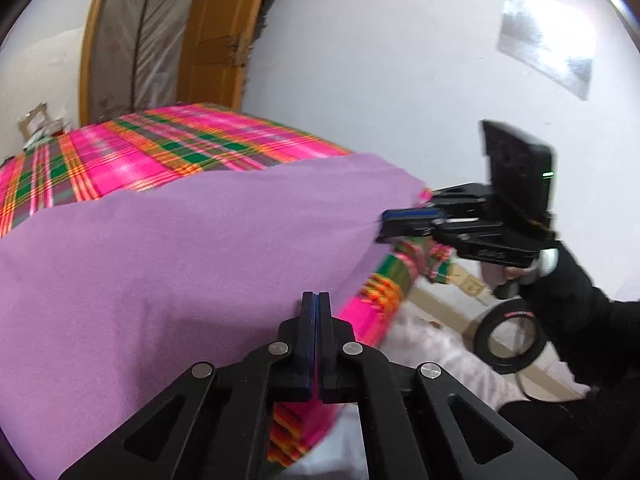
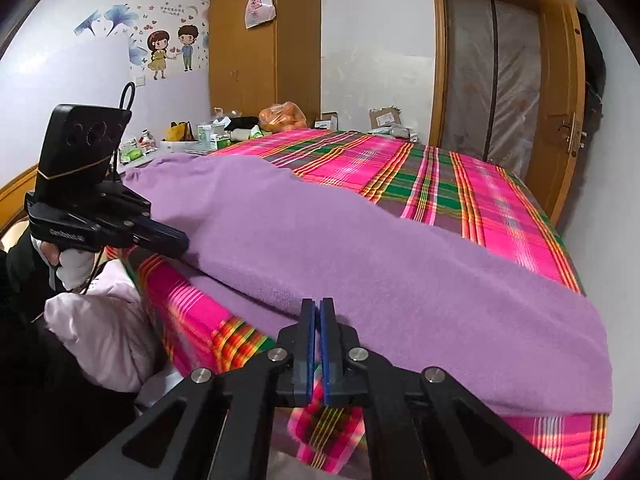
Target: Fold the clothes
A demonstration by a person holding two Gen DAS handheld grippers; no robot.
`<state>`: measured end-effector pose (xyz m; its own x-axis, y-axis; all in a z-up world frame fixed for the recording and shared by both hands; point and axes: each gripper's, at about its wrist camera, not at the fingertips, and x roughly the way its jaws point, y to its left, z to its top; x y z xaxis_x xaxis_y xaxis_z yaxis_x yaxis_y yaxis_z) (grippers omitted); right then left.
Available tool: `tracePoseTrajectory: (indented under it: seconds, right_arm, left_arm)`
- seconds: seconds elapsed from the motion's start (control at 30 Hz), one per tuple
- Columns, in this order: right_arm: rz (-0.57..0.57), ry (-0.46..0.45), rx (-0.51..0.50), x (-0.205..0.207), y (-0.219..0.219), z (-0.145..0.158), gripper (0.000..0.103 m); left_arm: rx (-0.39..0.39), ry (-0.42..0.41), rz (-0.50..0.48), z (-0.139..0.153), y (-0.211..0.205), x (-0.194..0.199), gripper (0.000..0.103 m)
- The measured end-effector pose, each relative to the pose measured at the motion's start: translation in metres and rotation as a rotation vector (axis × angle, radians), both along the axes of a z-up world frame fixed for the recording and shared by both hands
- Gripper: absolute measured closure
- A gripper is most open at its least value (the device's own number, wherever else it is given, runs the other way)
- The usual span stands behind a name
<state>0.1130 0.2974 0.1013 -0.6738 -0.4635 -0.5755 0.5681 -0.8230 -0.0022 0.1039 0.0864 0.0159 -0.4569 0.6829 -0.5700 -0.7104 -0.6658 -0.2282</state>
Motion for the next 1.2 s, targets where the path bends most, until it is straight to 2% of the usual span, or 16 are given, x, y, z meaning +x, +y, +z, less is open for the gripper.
tracePoseTrajectory:
  seconds: [0.07,0.17,0.2,0.27,0.3,0.33,0.4,0.53,0.57,0.63,0.73,0.97,1.03,1.07,1.13,1.2]
  right_arm:
    - [-0.016,-0.009,-0.003,0.004,0.003,-0.003,0.103]
    - [-0.040,-0.033,0.015,0.003,0.005,-0.010,0.102]
    - [-0.041,-0.012,0.029,0.006,0.002,-0.008,0.101]
    - [-0.026,0.033,0.048,0.012,-0.005,-0.001,0.091]
    - [-0.008,0.054,0.050,0.015,-0.009,0.002,0.076]
    - [0.007,0.062,0.059,0.014,-0.013,0.003,0.069]
    - [0.053,0.047,0.088,0.007,-0.022,0.001,0.069]
    - [0.099,0.019,0.155,-0.007,-0.033,-0.007,0.069]
    - [0.103,0.016,0.144,-0.009,-0.032,-0.006,0.071]
    - [0.112,0.010,0.119,-0.014,-0.030,-0.003,0.089]
    - [0.109,0.018,0.085,-0.016,-0.027,0.004,0.096]
    - [0.104,0.036,-0.003,-0.019,-0.017,0.018,0.100]
    - [0.104,0.036,-0.001,-0.019,-0.017,0.019,0.100]
    - [0.105,0.036,0.001,-0.018,-0.018,0.019,0.100]
    - [0.105,0.037,0.001,-0.018,-0.018,0.019,0.101]
    - [0.104,0.038,-0.004,-0.017,-0.019,0.021,0.101]
  left_arm:
    - [-0.008,0.017,-0.001,0.000,0.000,0.004,0.103]
    - [0.000,-0.007,0.030,-0.003,-0.004,-0.004,0.103]
    - [0.001,-0.006,0.040,-0.003,-0.006,-0.005,0.103]
    - [-0.007,-0.004,0.050,-0.001,-0.007,-0.006,0.101]
    - [-0.014,-0.004,0.053,0.000,-0.006,-0.007,0.096]
    - [-0.031,0.000,0.052,-0.001,-0.005,-0.008,0.087]
    - [-0.071,0.008,0.052,-0.004,-0.002,-0.010,0.081]
    - [-0.130,0.010,0.047,-0.011,0.002,-0.013,0.078]
    - [-0.138,0.012,0.048,-0.011,0.002,-0.013,0.078]
    - [-0.149,0.014,0.049,-0.012,0.004,-0.015,0.078]
    - [-0.164,0.020,0.050,-0.013,0.007,-0.017,0.078]
    - [-0.176,0.041,0.055,-0.011,0.011,-0.013,0.077]
    - [-0.180,0.050,0.062,-0.012,0.013,-0.013,0.077]
    - [-0.183,0.054,0.066,-0.012,0.013,-0.013,0.078]
    - [-0.192,0.067,0.090,-0.012,0.013,-0.011,0.098]
    - [-0.155,0.058,0.091,-0.008,0.008,-0.011,0.100]
